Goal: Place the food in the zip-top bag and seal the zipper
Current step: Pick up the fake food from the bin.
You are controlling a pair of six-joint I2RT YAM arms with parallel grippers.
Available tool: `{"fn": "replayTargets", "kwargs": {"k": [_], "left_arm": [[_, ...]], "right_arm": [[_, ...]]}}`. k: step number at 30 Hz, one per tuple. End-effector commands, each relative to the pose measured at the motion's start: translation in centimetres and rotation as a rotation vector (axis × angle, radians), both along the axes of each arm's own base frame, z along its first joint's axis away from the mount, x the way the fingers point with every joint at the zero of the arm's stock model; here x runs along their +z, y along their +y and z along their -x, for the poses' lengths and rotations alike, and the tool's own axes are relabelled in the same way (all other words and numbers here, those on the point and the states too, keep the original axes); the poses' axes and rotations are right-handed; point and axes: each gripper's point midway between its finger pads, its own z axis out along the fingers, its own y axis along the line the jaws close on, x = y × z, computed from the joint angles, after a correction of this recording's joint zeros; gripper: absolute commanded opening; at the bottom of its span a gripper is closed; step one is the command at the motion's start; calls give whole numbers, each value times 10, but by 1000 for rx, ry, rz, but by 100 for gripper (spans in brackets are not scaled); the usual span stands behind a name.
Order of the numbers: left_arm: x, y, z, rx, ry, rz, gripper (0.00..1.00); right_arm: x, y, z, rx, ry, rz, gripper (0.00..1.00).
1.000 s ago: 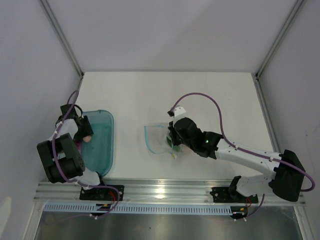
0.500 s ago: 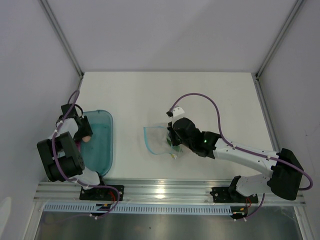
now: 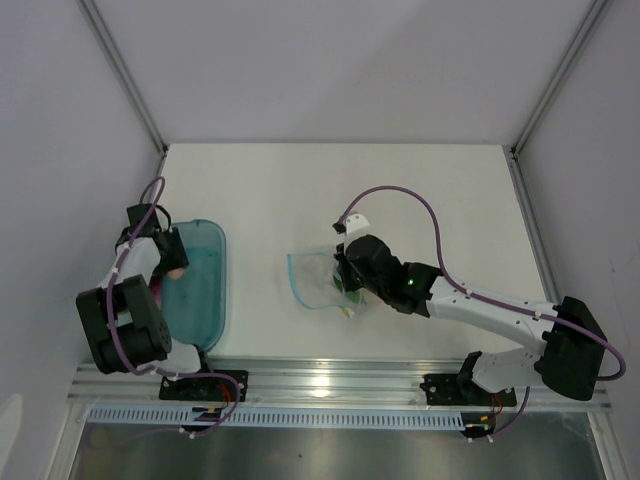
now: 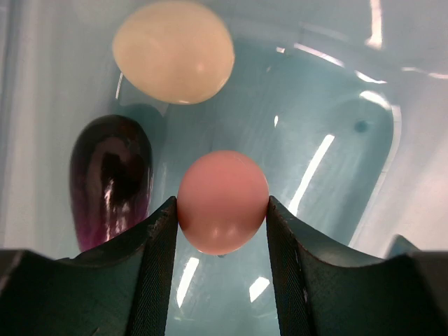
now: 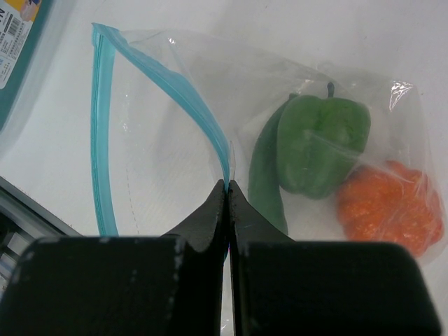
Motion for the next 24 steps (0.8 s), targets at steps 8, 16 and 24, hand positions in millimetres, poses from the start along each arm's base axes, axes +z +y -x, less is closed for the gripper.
{"fn": "replayTargets", "kwargs": {"k": [8,16,24], "left_arm": [[56,-29,3,28,-183,27,1],[108,-76,3,-14,-395,216,1],[161,-136,21,-223,-592,339,1]], "right_arm": [[36,5,-1,6,-5,-54,0],[45,2,4,-13,41,-41,0],[42,-15,7,-98,100,3,0]]}}
